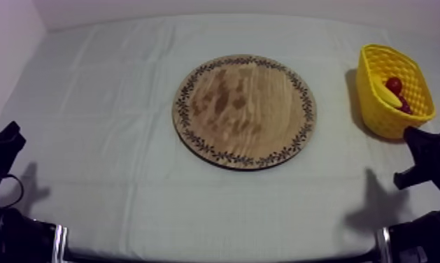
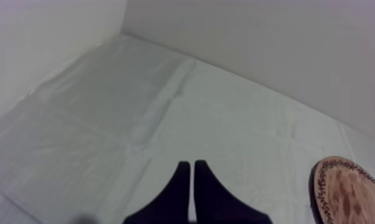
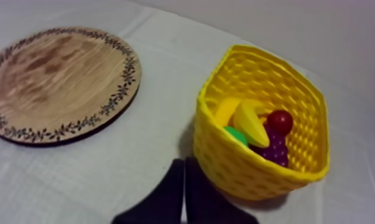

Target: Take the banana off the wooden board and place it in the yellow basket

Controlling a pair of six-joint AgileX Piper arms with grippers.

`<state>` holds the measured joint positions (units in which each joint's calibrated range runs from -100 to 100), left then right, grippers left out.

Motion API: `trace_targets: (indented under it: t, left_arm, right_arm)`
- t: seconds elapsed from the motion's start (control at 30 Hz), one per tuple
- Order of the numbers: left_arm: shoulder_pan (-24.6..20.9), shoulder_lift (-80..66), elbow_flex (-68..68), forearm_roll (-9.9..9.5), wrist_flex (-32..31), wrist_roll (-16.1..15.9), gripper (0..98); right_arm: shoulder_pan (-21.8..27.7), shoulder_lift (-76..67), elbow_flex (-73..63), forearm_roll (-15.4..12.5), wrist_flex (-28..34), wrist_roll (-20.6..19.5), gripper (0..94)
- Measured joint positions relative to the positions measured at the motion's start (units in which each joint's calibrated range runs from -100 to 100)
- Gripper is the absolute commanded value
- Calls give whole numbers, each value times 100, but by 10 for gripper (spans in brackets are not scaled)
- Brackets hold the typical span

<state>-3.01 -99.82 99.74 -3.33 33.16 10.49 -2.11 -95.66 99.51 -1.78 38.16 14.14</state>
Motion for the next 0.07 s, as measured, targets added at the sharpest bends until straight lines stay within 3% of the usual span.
trace_targets:
  t: [0.07]
  left_arm:
    - [0,0,0,0,0,0,1]
  right_arm:
    - [-34,0,0,5,0,38,5]
